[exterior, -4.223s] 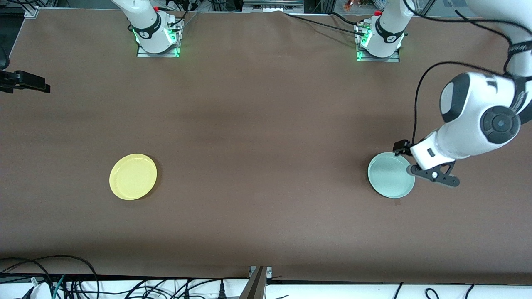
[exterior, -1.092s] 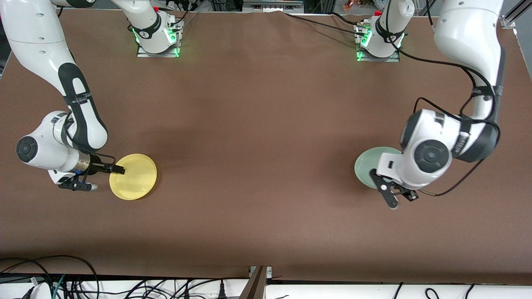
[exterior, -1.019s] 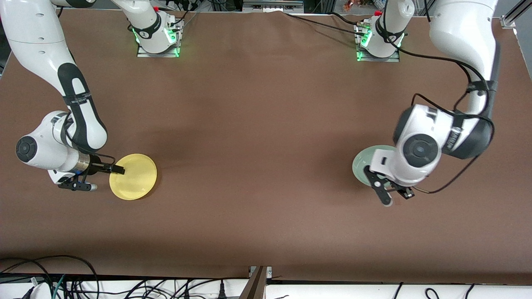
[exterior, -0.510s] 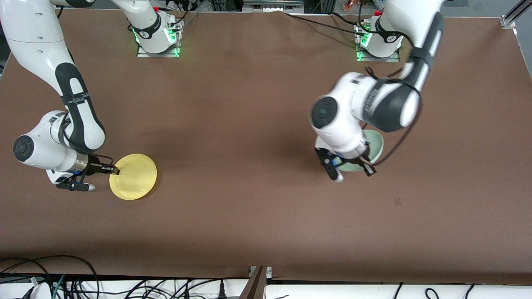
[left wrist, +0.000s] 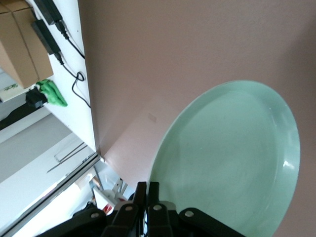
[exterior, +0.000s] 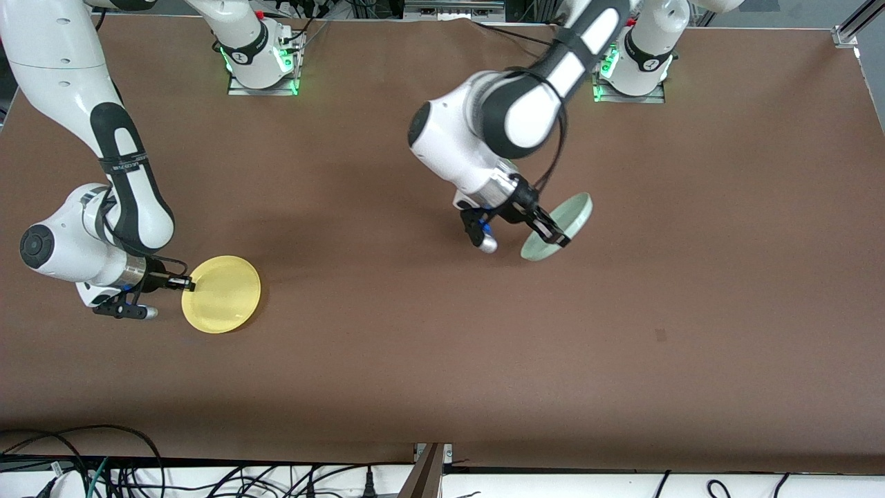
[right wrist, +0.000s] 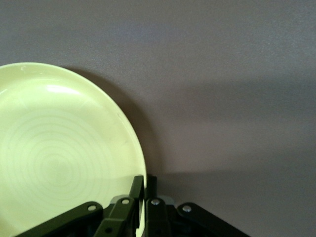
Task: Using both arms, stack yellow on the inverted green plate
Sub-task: 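Lift and flip the green plate with the left gripper toward the table center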
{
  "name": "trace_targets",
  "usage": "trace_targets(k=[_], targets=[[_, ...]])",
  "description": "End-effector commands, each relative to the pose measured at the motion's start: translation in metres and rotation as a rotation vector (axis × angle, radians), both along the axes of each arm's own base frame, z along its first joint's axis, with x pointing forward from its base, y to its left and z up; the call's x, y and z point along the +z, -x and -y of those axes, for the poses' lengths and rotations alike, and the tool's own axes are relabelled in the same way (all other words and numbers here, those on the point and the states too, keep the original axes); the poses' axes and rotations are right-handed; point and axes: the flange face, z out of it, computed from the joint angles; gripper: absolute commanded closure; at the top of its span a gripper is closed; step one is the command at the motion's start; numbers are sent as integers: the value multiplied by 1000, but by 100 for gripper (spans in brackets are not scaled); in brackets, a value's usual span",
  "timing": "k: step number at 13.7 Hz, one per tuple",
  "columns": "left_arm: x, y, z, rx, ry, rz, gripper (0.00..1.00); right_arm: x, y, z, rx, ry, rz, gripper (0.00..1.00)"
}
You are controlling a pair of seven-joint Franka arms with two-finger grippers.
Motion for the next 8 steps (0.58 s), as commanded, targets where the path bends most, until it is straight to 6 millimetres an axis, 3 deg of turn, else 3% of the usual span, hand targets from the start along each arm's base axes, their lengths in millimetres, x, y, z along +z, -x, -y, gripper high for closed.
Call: trace_targets(k=[1,3,5,7,8], targets=[[-24,26,31,-20,-127,161,100,-6,2,1,15,-18,-1,100],[-38,37,45,-55,-187,230,100,1,2,-3,22,-33,-23,100],[-50,42,54,-79,-210,288,100,23,-1,-6,33,-56,-46,100],[-58,51,67,-62,-171,452,100,40,-3,-6,42,-73,-69,100],[-78,63,77,-69,-165,488,100,44,-2,-4,41,-75,-75,100]])
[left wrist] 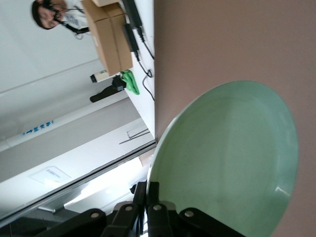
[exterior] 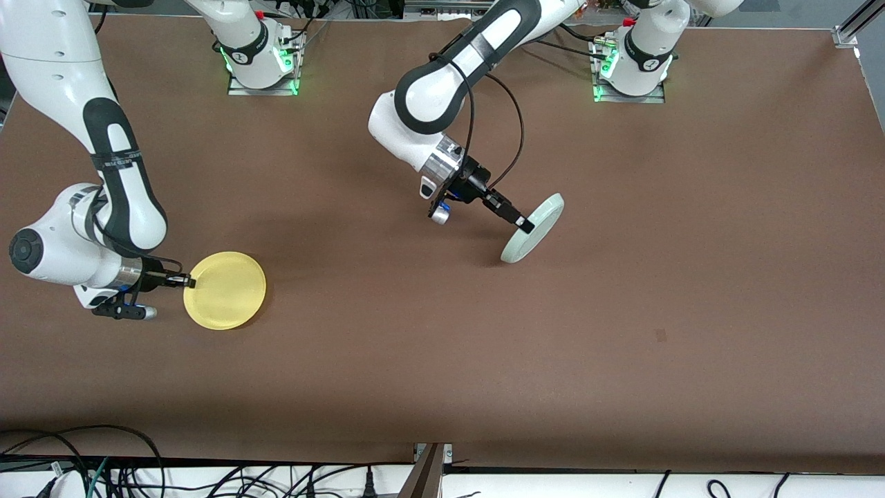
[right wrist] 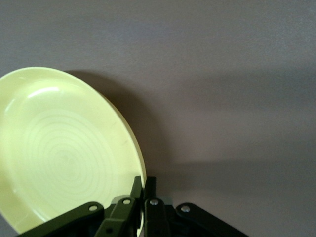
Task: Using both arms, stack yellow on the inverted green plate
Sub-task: 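Lift and flip the green plate with the left gripper toward the table center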
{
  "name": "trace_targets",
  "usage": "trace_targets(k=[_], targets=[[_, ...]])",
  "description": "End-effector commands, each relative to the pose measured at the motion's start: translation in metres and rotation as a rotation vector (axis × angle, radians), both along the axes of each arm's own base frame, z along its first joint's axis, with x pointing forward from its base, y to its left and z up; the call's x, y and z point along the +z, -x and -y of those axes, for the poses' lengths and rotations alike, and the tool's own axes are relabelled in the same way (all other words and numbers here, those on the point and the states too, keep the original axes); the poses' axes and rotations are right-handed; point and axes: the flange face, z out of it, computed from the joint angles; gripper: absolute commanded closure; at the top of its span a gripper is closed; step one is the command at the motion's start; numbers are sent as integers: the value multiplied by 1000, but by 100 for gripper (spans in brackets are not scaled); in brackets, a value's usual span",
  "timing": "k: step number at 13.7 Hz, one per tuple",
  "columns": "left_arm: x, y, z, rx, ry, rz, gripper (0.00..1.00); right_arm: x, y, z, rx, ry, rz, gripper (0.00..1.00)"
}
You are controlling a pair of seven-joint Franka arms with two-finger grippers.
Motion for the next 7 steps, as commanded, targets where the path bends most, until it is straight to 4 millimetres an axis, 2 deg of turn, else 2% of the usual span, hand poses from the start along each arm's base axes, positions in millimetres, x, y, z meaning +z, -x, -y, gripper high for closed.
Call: trace_targets(k=[1,2,5,7], targets=[[-34,24,25,-21,10,178,100,21,2,4,18,-32,-8,100],[-46,33,31,-31,16,238,100,25,3,3,21,-37,-15,100],[-55,52,45,-57,34,265,100,49,6,2,30,-55,-35,100],[-87,80,57,-89,28,289,100,62,5,9,28,-61,-56,100]])
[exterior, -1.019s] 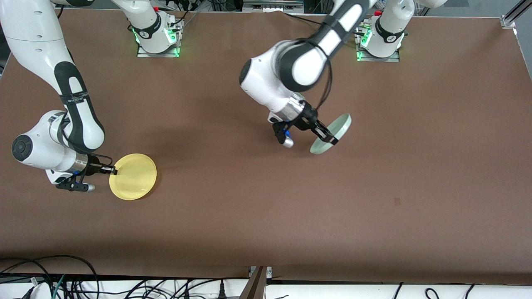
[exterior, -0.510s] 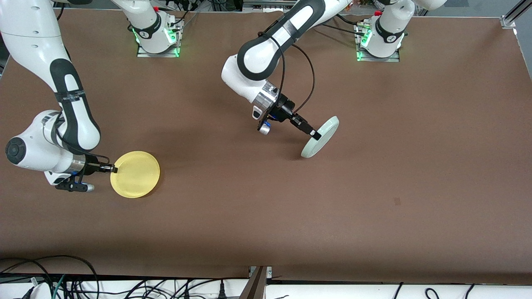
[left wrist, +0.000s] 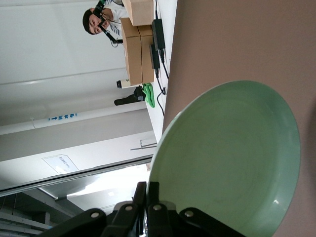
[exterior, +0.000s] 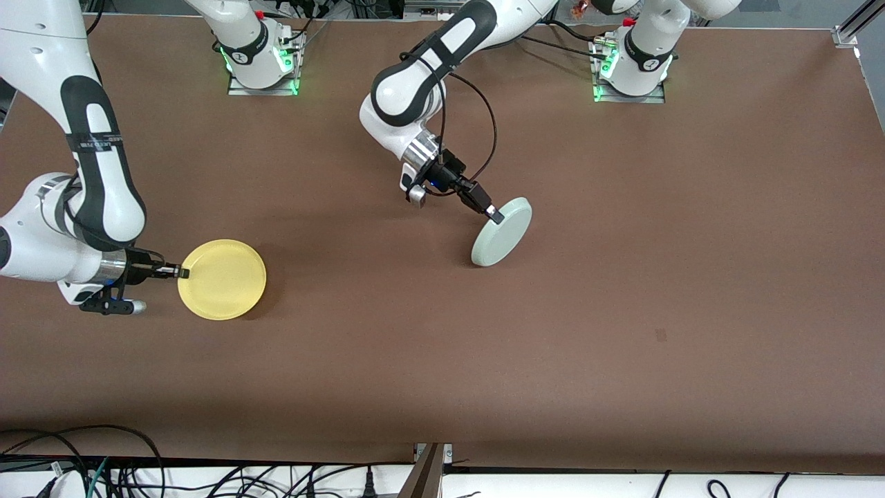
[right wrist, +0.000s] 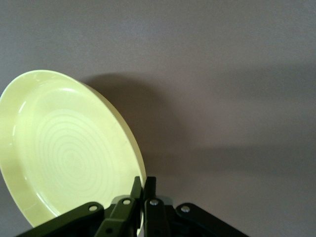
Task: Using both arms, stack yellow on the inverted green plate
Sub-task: 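Lift and flip the green plate with the left gripper toward the table center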
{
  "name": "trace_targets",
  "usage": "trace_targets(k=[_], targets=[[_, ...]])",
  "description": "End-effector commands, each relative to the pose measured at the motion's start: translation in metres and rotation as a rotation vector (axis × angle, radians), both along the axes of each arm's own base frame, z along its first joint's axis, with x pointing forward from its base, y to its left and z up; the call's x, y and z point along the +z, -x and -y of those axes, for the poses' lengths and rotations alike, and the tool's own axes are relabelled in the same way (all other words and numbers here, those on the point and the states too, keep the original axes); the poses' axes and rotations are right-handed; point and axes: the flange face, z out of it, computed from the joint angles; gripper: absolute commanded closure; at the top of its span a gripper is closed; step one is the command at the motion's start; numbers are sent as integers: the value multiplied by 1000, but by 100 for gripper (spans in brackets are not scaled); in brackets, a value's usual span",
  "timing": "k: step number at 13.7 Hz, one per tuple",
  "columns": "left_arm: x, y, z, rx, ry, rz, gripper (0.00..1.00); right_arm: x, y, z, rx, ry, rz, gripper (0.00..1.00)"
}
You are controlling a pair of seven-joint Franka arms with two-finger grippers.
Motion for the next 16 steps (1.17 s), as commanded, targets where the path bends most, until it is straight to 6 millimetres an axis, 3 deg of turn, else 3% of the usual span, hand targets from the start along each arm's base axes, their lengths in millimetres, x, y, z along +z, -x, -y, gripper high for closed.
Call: trace_targets(k=[1,3,5,6,7,8,10,12,14,16], targets=[[-29,21,10,-16,-34,86,100,26,1,7,14,-34,-24,100],[-44,33,13,-18,-24,119,100,52,2,3,18,-59,-66,100],[-44,36,16,-16,6,125,100,72,1,1,34,-74,-104,100],[-45,37,20,-12,24,114,75,80,1,7,30,-75,-114,100],[-48,38,23,10,47,93,20,88,0,7,34,-79,-121,100],[-44,39,30,31,95,52,0,93,1,6,39,-81,-133,100],[-36,42,47,79,233,-23,0,114,2,9,53,-85,-138,100],[-27,35,48,142,306,-70,0,133,6,11,58,-92,-141,100],[-5,20,58,246,478,-132,0,149,7,9,59,-97,-148,100],[18,-7,64,434,755,-193,0,149,10,8,60,-103,-167,100]])
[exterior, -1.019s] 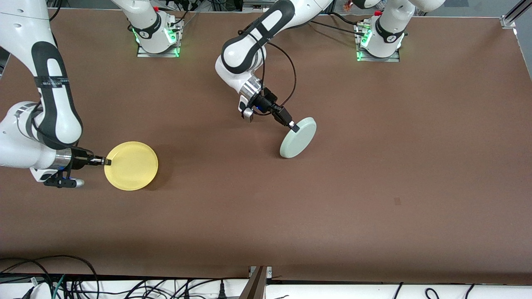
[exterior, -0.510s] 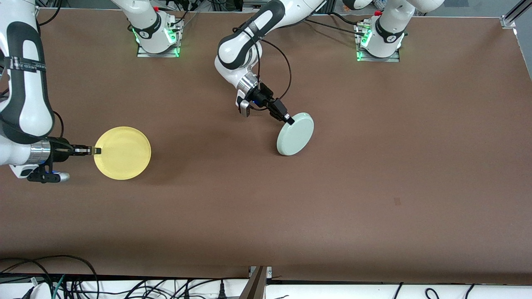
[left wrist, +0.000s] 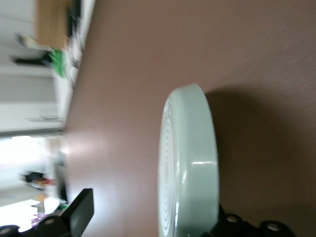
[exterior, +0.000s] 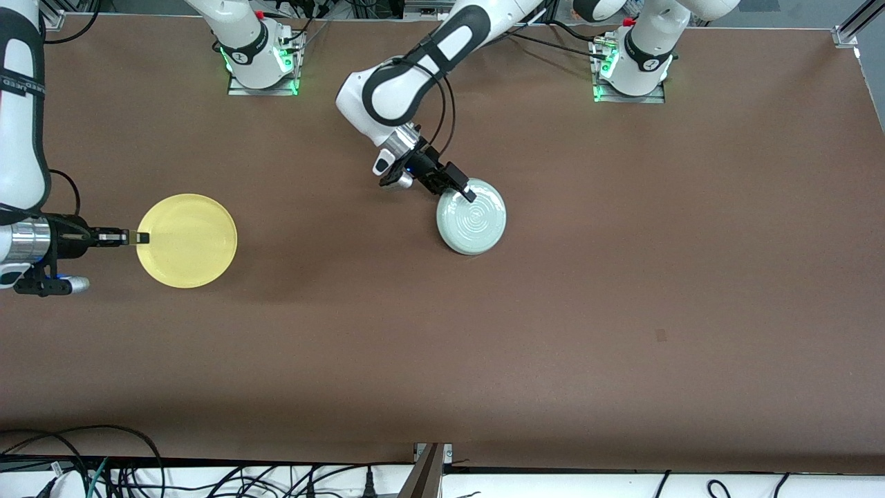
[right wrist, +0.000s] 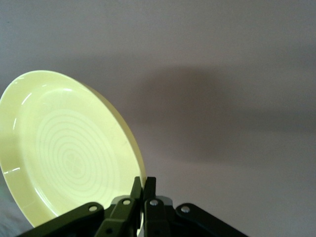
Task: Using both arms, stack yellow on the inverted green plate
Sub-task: 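Set the green plate down inverted while the right gripper lifts the yellow plate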
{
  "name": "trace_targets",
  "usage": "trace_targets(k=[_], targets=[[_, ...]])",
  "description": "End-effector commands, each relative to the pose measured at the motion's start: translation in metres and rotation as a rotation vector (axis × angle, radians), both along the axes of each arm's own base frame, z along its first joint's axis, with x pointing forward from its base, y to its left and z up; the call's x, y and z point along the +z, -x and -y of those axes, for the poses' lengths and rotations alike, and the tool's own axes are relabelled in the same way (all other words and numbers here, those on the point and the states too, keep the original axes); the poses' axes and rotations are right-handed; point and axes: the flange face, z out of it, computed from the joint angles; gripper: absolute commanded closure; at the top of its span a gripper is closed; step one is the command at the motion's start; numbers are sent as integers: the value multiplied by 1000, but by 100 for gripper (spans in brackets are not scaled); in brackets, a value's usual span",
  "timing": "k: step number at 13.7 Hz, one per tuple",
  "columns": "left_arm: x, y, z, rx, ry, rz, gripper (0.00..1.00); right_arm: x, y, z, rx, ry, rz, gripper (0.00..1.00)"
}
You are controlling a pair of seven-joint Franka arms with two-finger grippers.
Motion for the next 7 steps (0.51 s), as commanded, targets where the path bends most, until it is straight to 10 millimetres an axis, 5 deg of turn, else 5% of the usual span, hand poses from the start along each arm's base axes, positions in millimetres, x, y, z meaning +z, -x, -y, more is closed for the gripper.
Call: trace_targets(k=[1,7], targets=[[33,-47,4,235,324,-82,0,7,4,-1,4,-13,-18,100],[39,-101,-18,540,683,-319,0,-12,1,-11,10,-23,-37,100]])
